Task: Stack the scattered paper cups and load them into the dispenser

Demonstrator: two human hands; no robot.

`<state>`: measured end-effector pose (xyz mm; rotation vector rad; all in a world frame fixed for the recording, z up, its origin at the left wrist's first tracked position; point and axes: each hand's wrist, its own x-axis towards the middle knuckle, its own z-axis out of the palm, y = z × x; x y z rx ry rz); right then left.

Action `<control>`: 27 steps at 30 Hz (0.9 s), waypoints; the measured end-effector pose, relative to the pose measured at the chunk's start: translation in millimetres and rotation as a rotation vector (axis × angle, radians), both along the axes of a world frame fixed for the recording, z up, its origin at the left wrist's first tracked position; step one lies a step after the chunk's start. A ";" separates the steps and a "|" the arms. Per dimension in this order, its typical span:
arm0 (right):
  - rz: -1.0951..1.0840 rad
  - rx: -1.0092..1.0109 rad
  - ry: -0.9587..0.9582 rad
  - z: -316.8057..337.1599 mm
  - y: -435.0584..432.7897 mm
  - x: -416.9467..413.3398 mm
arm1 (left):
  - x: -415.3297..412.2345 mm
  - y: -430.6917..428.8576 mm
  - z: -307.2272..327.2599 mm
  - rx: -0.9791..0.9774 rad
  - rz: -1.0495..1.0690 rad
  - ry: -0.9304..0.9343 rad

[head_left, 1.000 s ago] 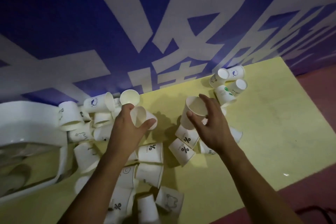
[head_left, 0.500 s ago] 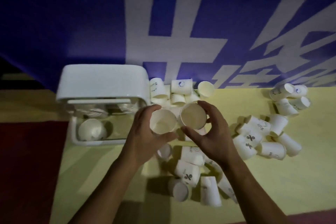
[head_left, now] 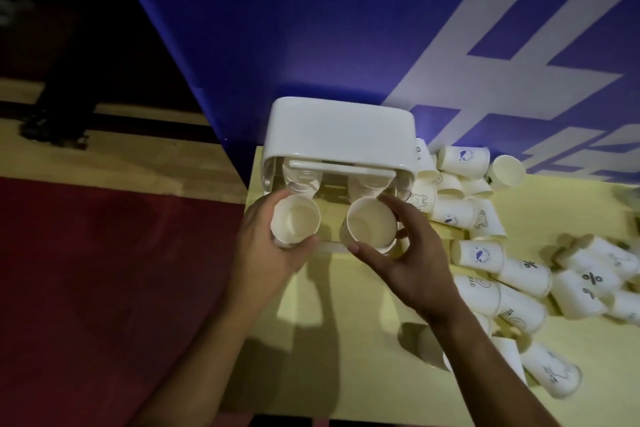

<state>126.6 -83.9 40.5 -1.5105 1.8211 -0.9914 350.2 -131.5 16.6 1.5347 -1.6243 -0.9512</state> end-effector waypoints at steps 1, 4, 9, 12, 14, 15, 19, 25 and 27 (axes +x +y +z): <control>0.000 0.001 0.002 -1.8 -1.8 1.6 | 2.5 -4.0 -3.0 -0.020 0.003 -0.025; -0.018 0.009 -0.004 -5.8 -6.2 3.5 | 6.0 -14.4 -16.6 -0.032 -0.008 -0.108; -0.036 0.035 -0.010 -11.6 -9.7 4.8 | -0.6 -27.1 -41.3 0.057 -0.082 -0.206; -0.030 0.043 -0.006 -13.6 -13.4 8.2 | -4.4 -32.6 -54.0 0.117 -0.131 -0.298; -0.019 0.055 -0.011 -15.7 -15.8 9.8 | -5.1 -35.1 -62.0 0.143 -0.149 -0.352; -0.014 0.065 -0.010 -17.1 -17.4 10.5 | -5.6 -36.0 -65.4 0.150 -0.151 -0.365; 0.006 0.066 -0.016 -21.4 -24.3 21.6 | -8.4 -38.4 -71.3 0.162 -0.162 -0.374; 0.048 -0.015 -0.041 -33.4 -36.1 62.8 | 7.6 -37.1 -72.3 0.211 -0.252 -0.152; 0.059 -0.002 -0.035 -41.8 -41.0 71.9 | 17.9 -31.3 -66.7 0.238 -0.225 -0.109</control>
